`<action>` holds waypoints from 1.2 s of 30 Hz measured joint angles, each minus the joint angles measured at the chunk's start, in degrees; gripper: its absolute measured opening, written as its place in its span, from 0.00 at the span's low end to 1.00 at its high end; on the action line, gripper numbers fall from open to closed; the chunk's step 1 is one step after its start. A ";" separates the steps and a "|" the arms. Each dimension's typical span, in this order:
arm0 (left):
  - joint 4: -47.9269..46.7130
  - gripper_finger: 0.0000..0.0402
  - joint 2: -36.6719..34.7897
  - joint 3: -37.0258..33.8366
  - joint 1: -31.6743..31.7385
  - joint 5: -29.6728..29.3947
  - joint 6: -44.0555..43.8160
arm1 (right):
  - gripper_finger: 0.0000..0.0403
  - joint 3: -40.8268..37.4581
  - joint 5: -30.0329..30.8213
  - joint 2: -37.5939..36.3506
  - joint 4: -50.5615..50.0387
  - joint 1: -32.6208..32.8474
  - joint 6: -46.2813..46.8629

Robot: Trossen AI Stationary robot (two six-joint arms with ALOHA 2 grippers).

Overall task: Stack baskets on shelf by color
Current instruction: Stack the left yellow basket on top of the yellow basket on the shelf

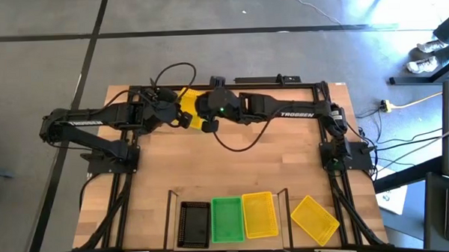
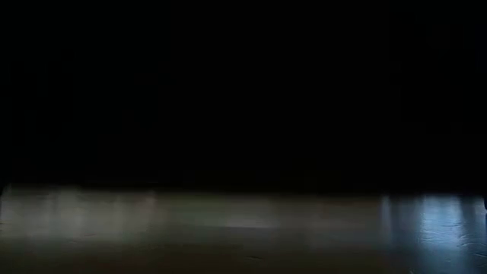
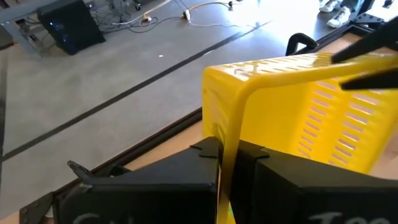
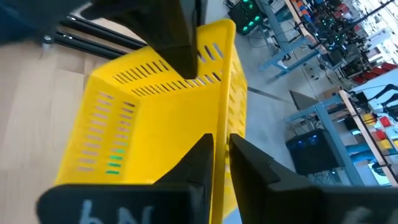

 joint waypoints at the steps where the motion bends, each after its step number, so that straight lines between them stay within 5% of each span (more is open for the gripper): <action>1: 0.03 0.00 0.00 0.01 0.01 0.11 -0.04 | 0.11 0.00 0.00 0.01 0.04 -0.17 0.02; 5: 0.07 0.00 0.00 0.01 0.01 0.26 -0.22 | 0.02 0.00 -0.26 0.01 0.04 -0.62 -0.36; 19: 0.09 0.01 -0.02 0.01 0.06 0.33 -1.85 | 0.01 0.00 -1.44 0.01 0.30 -1.08 -1.58; 29: 0.37 0.17 -0.07 0.05 0.01 1.71 -3.17 | 0.00 -0.06 -2.04 0.10 0.29 -1.13 -1.65; 36: -2.52 0.19 -0.11 0.11 -0.29 7.08 -3.04 | 0.00 -0.09 -1.97 0.17 -0.68 -1.27 -1.68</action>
